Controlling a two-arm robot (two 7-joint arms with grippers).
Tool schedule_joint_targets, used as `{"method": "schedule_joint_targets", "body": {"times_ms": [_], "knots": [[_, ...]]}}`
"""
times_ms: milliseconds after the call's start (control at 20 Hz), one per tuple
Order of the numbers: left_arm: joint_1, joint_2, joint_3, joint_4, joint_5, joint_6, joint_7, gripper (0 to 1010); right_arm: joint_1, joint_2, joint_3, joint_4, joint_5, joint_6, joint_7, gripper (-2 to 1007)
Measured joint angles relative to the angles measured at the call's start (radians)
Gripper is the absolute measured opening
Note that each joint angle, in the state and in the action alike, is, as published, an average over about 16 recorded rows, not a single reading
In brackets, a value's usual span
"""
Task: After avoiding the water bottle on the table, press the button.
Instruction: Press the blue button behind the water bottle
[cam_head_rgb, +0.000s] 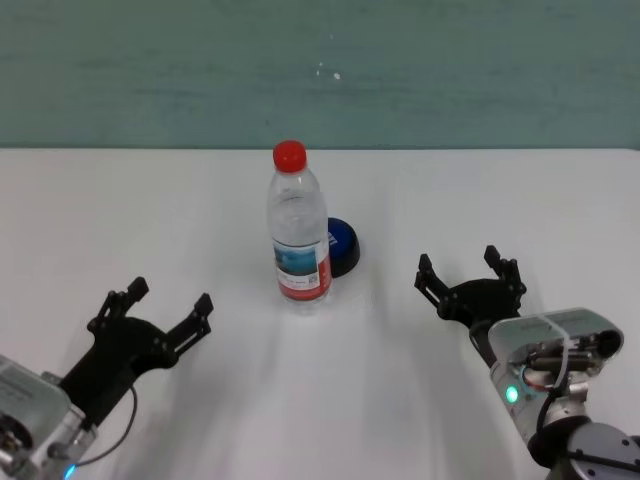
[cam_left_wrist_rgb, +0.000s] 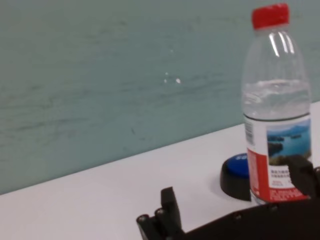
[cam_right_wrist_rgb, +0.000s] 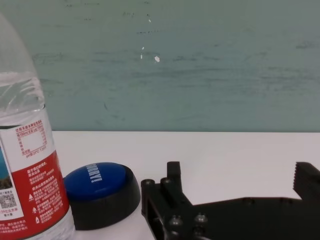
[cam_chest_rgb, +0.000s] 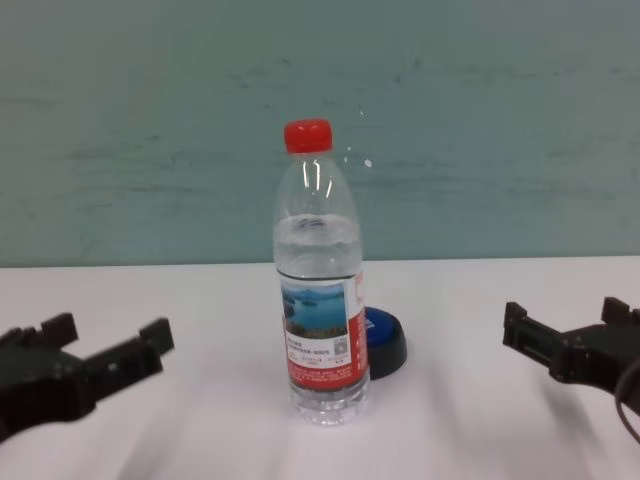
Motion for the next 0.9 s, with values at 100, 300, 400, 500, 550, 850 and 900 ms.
{"method": "schedule_joint_targets", "body": {"times_ms": [100,300,400,500,550,850,900], "knots": [[0.001,0.002,0.007,0.002,0.009,-0.002,0.0,1010,0.0,0.0,0.0,0.0,0.0,0.0,0.0,1004],[-0.002,0.002,0.02,0.011,0.028,-0.005,0.001,1010,0.0,0.0,0.0,0.0,0.0,0.0,0.0,1004],[-0.006,0.0,0.028,0.017,0.038,-0.006,0.003,1010,0.0,0.0,0.0,0.0,0.0,0.0,0.0,1004],[-0.01,-0.003,0.034,0.023,0.047,-0.005,0.007,1010,0.0,0.0,0.0,0.0,0.0,0.0,0.0,1004],[-0.013,-0.005,0.037,0.026,0.051,-0.004,0.008,1010,0.0,0.0,0.0,0.0,0.0,0.0,0.0,1004],[-0.032,-0.019,0.052,0.041,0.07,0.004,0.017,1010,0.0,0.0,0.0,0.0,0.0,0.0,0.0,1004],[-0.035,-0.021,0.055,0.043,0.072,0.006,0.018,1010,0.0,0.0,0.0,0.0,0.0,0.0,0.0,1004]]}}
